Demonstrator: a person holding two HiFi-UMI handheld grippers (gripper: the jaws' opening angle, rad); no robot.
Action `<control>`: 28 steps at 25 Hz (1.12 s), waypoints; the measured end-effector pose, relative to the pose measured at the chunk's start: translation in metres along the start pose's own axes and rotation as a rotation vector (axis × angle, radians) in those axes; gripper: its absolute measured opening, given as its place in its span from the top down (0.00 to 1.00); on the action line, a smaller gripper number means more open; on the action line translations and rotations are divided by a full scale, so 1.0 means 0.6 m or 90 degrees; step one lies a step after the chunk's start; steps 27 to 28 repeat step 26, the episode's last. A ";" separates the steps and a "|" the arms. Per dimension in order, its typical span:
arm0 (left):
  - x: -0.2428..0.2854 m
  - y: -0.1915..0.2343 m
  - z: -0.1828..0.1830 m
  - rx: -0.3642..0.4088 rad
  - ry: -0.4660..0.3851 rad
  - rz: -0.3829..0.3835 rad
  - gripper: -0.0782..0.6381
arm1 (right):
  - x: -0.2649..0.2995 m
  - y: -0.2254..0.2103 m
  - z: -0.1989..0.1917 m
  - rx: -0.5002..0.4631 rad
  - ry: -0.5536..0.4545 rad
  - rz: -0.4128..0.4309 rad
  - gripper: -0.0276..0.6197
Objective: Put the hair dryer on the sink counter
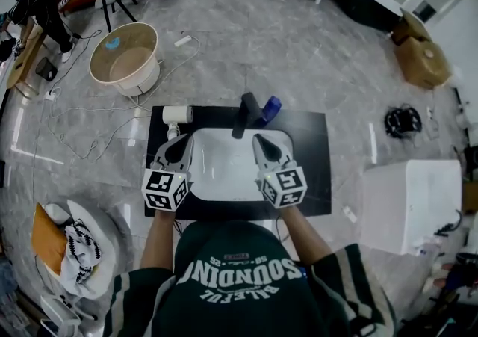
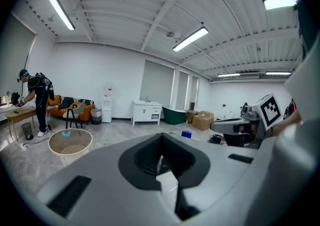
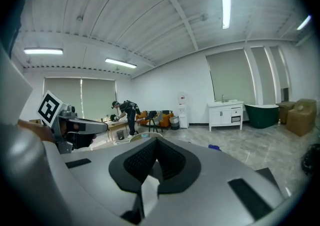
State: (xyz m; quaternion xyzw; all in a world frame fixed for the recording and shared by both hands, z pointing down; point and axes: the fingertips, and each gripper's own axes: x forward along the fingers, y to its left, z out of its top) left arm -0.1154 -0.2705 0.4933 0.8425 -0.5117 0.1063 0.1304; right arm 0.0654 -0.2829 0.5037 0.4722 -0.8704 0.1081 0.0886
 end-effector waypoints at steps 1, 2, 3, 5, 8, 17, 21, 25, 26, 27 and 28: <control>0.000 -0.002 -0.001 0.000 -0.002 -0.002 0.89 | -0.001 -0.001 -0.001 0.000 0.002 -0.002 0.96; 0.001 -0.003 -0.002 0.000 -0.002 -0.004 0.89 | -0.002 0.000 -0.002 0.001 0.004 -0.003 0.96; 0.001 -0.004 -0.003 -0.001 -0.001 -0.006 0.89 | -0.003 0.000 -0.001 0.001 0.004 -0.004 0.96; 0.002 -0.005 -0.006 -0.003 0.001 -0.011 0.89 | -0.003 0.002 0.000 -0.002 0.001 -0.003 0.96; 0.005 -0.006 -0.012 -0.007 0.009 -0.015 0.89 | -0.003 0.004 -0.001 -0.005 0.000 0.001 0.96; -0.002 0.003 -0.016 -0.016 0.005 -0.008 0.89 | -0.003 0.008 -0.004 -0.002 0.001 0.001 0.96; -0.002 0.005 -0.015 -0.020 0.005 -0.011 0.89 | -0.002 0.013 -0.004 -0.005 0.004 0.006 0.96; -0.003 0.009 -0.021 -0.022 0.006 -0.012 0.89 | 0.001 0.017 -0.007 -0.003 0.007 0.003 0.96; -0.003 0.010 -0.023 -0.022 0.006 -0.011 0.89 | 0.001 0.018 -0.008 -0.002 0.008 0.003 0.96; -0.003 0.010 -0.023 -0.022 0.006 -0.011 0.89 | 0.001 0.018 -0.008 -0.002 0.008 0.003 0.96; -0.003 0.010 -0.023 -0.022 0.006 -0.011 0.89 | 0.001 0.018 -0.008 -0.002 0.008 0.003 0.96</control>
